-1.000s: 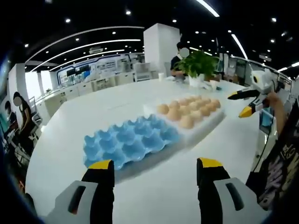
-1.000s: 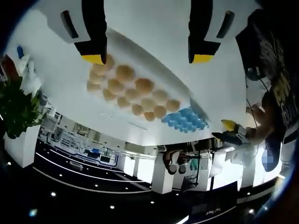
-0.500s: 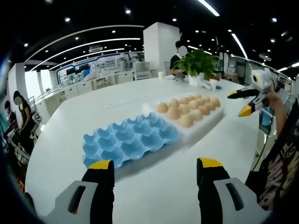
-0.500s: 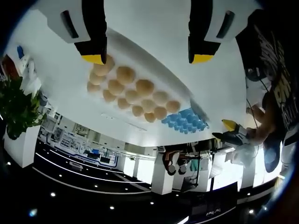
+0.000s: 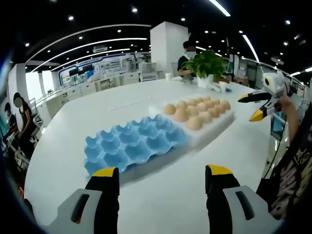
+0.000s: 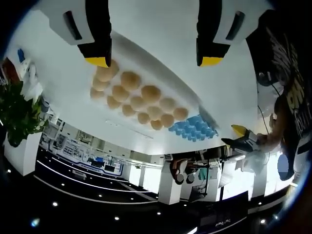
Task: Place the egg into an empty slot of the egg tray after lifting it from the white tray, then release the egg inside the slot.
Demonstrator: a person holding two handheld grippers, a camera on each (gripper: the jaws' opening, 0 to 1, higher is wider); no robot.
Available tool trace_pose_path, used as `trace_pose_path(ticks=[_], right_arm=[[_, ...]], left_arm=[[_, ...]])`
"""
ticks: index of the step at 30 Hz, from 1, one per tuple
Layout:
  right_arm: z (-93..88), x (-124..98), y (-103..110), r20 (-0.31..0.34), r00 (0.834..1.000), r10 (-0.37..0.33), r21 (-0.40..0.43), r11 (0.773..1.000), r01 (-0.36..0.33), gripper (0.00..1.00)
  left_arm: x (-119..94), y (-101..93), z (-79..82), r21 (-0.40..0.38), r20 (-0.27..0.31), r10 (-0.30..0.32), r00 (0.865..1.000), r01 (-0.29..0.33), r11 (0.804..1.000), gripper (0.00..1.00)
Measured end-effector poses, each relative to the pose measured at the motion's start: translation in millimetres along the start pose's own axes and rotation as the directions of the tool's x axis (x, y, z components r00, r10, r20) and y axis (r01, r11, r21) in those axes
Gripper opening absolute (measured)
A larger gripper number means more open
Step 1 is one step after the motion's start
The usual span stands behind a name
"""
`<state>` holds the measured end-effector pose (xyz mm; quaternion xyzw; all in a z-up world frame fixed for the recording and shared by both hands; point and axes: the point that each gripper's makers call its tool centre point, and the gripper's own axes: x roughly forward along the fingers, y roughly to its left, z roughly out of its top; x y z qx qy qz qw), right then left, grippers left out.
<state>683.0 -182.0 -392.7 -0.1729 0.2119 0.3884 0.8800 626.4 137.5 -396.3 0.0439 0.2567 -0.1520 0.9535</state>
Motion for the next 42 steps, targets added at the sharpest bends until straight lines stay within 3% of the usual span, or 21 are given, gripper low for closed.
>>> trace_pose_path(ticks=[15,37,42], right_arm=[[-5.2,6,2,-0.005,1.000,0.013,-0.004,1.000,-0.013,0.72],[-9.5,6,1,0.008,1.000,0.021,0.016,1.000,-0.022,0.71],[-3.4,4,-1,0.044,0.999,0.021,0.026,0.999,-0.022,0.64]], left_arm=[[9,-3.7,-7.3,0.024,-0.029,-0.013,0.999,0.013,1.000,0.73],[23,-14.8,6.1,-0.003,0.026,-0.039,0.999,0.039,0.999,0.70],[24,-17.0,8.2,-0.003,0.032,-0.042,0.999,0.042,0.999,0.70]])
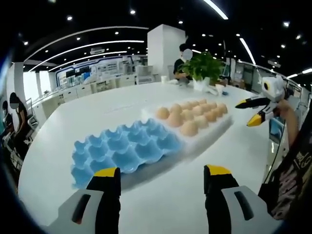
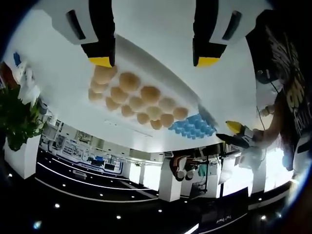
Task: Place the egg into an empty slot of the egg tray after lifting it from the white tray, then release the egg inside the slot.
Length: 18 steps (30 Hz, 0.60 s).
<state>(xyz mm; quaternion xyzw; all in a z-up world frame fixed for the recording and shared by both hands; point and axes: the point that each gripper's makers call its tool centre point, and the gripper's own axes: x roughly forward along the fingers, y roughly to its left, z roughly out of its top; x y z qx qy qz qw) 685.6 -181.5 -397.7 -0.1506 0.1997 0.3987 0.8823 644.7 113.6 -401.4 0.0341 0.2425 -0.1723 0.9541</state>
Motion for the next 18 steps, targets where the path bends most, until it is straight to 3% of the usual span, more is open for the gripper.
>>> trace_pose_path(ticks=[5,18], right_arm=[[8.7,2,7,0.035,0.999,0.037,0.017,0.999,-0.038,0.60],[18.0,18,28,0.022,0.995,0.102,-0.025,0.995,-0.101,0.57]], left_arm=[[-1,0.6,-1.1,-0.004,0.000,0.003,1.000,-0.003,1.000,0.70],[-7,6.8,-6.9,-0.018,0.005,0.006,1.000,-0.006,1.000,0.70]])
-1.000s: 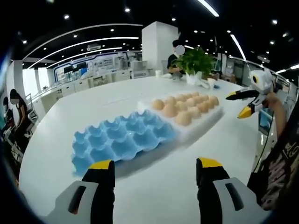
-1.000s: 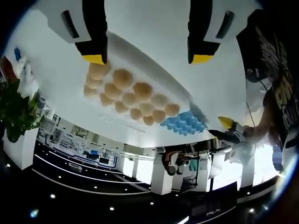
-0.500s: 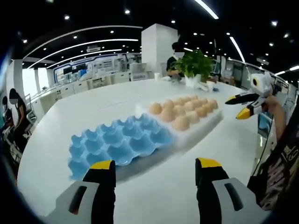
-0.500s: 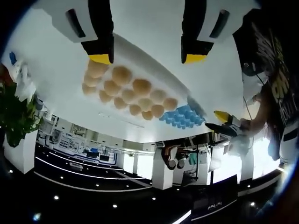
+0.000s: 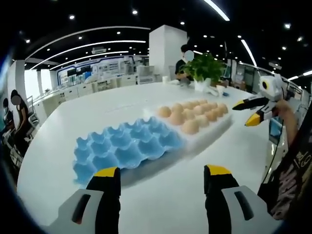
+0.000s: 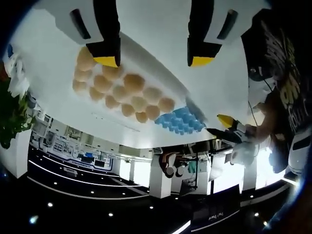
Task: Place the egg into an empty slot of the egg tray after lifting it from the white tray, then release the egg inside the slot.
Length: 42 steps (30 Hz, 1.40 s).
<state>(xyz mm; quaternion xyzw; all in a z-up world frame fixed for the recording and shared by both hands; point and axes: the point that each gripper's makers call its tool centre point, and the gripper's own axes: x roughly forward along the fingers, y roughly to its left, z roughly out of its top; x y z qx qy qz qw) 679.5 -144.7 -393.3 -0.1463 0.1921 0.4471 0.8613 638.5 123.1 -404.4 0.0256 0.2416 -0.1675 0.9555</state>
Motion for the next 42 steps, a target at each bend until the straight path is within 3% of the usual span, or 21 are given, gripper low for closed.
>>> trace_pose_path(ticks=[29,42], right_arm=[[17.0,25,25,-0.022,0.999,0.041,-0.034,0.999,-0.042,0.57],[26.0,48,37,-0.048,0.996,0.079,-0.087,0.993,-0.083,0.57]], left_arm=[[-12,13.3,-12.6,-0.039,0.027,-0.004,1.000,0.005,0.999,0.70],[-18,22.3,-14.9,-0.051,0.040,0.009,0.999,-0.007,0.999,0.70]])
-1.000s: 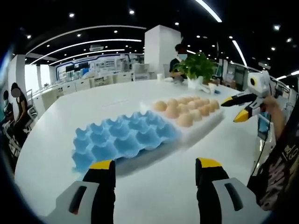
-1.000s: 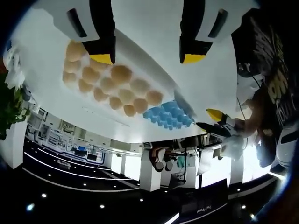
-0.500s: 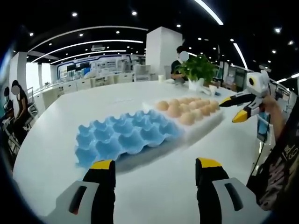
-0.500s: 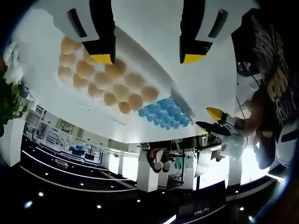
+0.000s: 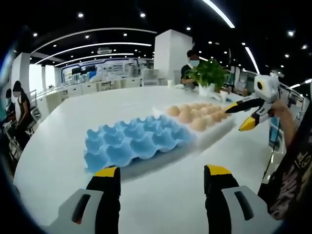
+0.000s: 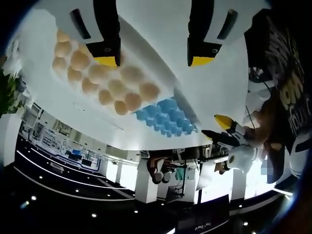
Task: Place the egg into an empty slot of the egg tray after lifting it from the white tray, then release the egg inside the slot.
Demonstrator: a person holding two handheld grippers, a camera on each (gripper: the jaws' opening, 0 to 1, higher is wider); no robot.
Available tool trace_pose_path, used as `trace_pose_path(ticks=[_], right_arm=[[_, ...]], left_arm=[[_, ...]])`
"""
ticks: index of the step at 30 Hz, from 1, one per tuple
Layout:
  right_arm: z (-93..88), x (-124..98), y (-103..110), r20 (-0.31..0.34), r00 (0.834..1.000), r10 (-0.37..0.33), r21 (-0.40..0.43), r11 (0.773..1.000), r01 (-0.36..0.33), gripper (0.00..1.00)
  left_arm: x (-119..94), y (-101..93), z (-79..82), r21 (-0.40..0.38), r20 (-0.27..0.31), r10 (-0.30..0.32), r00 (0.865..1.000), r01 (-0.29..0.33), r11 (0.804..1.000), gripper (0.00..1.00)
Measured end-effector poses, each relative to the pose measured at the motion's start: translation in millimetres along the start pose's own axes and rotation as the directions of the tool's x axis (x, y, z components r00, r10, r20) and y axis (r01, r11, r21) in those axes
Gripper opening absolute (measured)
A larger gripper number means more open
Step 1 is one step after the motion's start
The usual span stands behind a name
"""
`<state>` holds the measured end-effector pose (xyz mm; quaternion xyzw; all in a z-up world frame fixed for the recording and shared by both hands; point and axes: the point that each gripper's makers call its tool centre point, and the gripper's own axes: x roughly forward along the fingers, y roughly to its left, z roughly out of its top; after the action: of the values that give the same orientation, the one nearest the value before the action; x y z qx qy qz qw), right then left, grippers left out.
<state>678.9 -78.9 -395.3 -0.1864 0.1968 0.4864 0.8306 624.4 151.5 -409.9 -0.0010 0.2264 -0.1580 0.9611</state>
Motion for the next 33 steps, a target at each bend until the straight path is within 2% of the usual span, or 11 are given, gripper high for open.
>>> trace_pose_path(ticks=[8,14,24,27,33], right_arm=[[6.0,11,3,-0.004,0.999,0.032,-0.023,0.999,-0.032,0.57],[6.3,19,3,0.000,0.999,0.042,-0.003,0.999,-0.042,0.56],[18.1,32,5,-0.001,0.998,0.059,-0.047,0.997,-0.059,0.55],[15.5,36,4,-0.031,0.998,0.048,-0.081,0.995,-0.050,0.54],[29.1,40,11,-0.002,0.996,0.084,-0.083,0.993,-0.084,0.53]], left_arm=[[0,1.9,-2.6,-0.009,0.001,-0.003,1.000,0.003,1.000,0.70],[-1,8.3,-4.3,-0.016,-0.005,0.000,1.000,0.000,1.000,0.70],[-4,12.4,-8.6,-0.030,-0.002,0.012,1.000,-0.012,0.999,0.70],[-5,12.9,-10.5,-0.033,-0.003,0.010,1.000,-0.010,0.999,0.70],[-7,18.4,-12.3,-0.040,-0.001,0.020,1.000,-0.020,0.999,0.70]])
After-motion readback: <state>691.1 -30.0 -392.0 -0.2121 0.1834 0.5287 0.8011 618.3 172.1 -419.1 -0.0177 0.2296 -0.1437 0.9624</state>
